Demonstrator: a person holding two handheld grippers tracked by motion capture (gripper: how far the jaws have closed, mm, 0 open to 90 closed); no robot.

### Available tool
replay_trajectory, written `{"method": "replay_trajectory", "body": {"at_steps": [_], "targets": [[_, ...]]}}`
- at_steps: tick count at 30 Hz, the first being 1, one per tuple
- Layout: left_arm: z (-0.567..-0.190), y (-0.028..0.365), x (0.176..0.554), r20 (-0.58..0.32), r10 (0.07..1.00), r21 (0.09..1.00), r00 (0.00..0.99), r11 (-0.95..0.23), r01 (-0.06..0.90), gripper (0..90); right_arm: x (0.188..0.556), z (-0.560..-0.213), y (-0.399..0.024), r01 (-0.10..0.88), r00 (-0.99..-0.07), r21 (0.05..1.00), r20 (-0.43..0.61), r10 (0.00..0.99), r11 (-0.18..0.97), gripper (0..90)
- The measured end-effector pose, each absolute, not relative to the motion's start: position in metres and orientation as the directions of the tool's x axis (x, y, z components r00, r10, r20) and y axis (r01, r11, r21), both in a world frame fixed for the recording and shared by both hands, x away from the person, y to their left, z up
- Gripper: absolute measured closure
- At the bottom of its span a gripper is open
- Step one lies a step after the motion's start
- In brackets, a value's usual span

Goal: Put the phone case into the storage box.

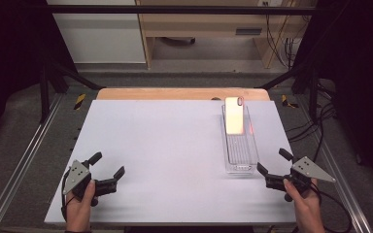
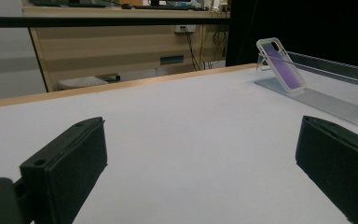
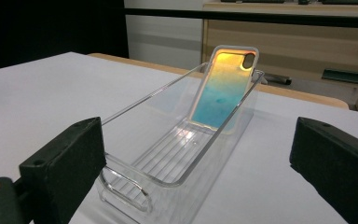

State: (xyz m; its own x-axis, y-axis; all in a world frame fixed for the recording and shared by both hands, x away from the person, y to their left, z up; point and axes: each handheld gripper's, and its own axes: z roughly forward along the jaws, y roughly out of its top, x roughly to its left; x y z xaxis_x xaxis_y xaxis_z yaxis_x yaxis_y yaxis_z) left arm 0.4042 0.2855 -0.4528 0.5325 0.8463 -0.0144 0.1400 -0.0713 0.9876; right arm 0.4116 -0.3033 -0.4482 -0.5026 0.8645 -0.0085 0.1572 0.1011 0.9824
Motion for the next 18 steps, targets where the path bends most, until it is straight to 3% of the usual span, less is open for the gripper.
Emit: {"method": "replay_trajectory", "body": {"at_steps": [18], "targets": [[-0.453, 0.286, 0.404, -0.010, 0.844, 0.988, 0.536, -0.074, 0.136, 1.6, 0.408, -0.463, -0.294, 0.175, -0.533, 0.978, 0.000, 0.846, 0.111, 3.7]]}}
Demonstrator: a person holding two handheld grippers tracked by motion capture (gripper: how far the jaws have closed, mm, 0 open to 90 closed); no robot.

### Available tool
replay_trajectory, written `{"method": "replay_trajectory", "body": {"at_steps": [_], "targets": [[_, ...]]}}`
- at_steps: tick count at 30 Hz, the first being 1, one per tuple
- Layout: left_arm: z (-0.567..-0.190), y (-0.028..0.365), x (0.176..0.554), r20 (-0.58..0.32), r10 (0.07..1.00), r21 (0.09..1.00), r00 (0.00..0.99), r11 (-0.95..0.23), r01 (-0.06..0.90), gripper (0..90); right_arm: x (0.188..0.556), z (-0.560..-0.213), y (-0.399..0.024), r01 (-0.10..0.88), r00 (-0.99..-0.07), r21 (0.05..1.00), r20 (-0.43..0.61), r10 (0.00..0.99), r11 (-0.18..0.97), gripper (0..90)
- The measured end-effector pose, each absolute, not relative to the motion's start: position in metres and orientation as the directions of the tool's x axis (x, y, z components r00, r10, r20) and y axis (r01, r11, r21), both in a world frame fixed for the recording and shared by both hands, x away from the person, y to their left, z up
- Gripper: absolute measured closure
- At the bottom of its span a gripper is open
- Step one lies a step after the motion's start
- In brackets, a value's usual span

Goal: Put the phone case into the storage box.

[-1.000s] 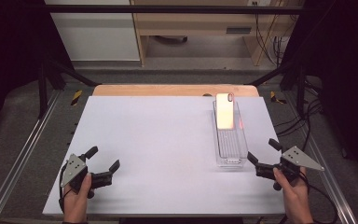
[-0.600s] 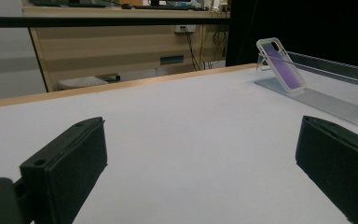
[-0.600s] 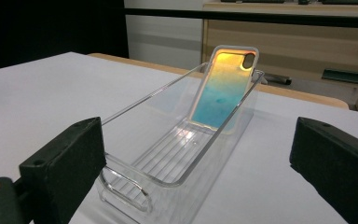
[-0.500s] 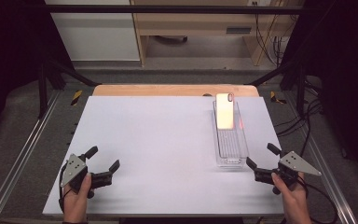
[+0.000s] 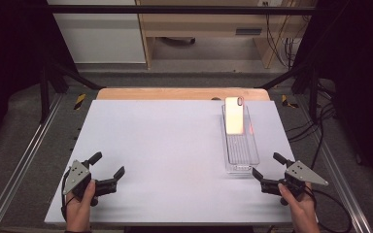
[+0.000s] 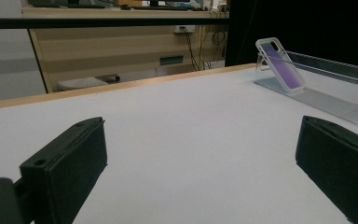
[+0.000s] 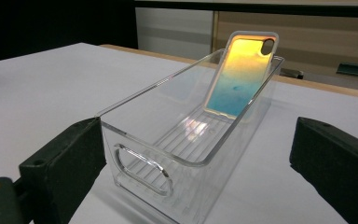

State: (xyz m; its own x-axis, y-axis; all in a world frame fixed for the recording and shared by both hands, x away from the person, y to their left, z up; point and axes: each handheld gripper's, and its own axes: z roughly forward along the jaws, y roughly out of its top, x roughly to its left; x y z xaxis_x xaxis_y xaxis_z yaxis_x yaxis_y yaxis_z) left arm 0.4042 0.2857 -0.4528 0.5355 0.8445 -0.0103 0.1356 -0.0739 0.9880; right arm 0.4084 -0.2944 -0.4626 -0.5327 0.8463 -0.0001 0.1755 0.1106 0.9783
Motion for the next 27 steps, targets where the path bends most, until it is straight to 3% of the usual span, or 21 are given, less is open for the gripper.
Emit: {"method": "replay_trajectory", "body": {"at_steps": [27], "targets": [[-0.453, 0.285, 0.405, -0.014, 0.831, 0.992, 0.556, -0.056, 0.109, 1.5, 0.410, -0.471, -0.277, 0.120, -0.545, 0.986, -0.028, 0.838, 0.111, 3.8]]}}
